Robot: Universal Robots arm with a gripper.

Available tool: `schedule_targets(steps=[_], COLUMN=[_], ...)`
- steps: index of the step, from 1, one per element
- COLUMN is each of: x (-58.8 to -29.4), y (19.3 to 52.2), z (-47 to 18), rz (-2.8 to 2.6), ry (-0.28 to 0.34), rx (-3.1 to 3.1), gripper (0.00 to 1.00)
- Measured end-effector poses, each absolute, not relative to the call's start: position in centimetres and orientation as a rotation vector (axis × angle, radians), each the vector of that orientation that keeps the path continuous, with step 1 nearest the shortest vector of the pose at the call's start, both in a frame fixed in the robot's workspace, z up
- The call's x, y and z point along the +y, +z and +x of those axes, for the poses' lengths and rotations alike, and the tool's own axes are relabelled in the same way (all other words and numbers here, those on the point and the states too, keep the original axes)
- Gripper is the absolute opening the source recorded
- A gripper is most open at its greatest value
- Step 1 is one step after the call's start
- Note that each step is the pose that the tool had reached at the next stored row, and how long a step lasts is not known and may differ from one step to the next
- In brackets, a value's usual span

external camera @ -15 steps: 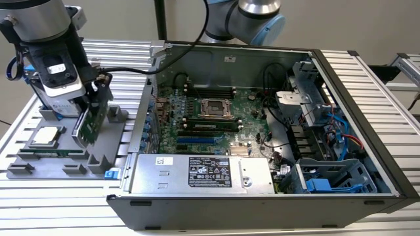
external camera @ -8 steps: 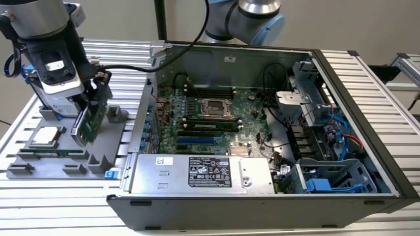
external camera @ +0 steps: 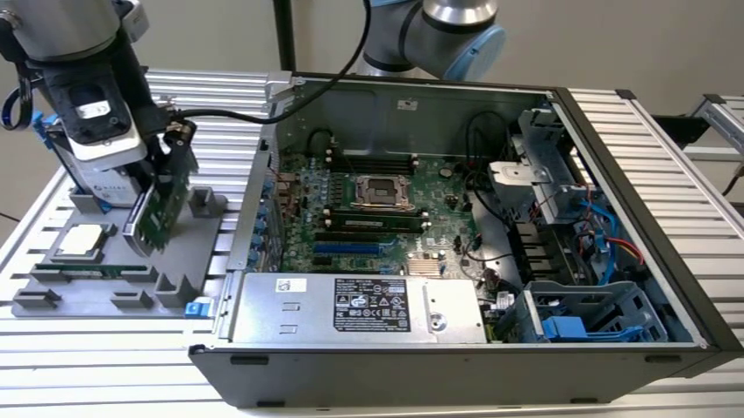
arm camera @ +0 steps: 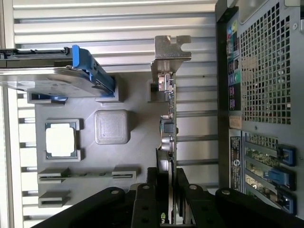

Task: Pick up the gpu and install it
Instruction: 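Pick up the gpu and move the gpu toward the slot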

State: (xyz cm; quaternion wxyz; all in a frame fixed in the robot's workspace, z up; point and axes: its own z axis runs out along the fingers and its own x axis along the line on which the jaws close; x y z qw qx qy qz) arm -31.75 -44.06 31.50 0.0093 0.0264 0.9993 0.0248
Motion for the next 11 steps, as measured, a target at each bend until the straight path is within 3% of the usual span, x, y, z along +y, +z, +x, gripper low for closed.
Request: schedule_targets(steps=[11], x=[-44.06], y=[32.32], z=[-31.75], rz=[0.082], ry=[0.077], rx=[3.121], gripper=[0.0])
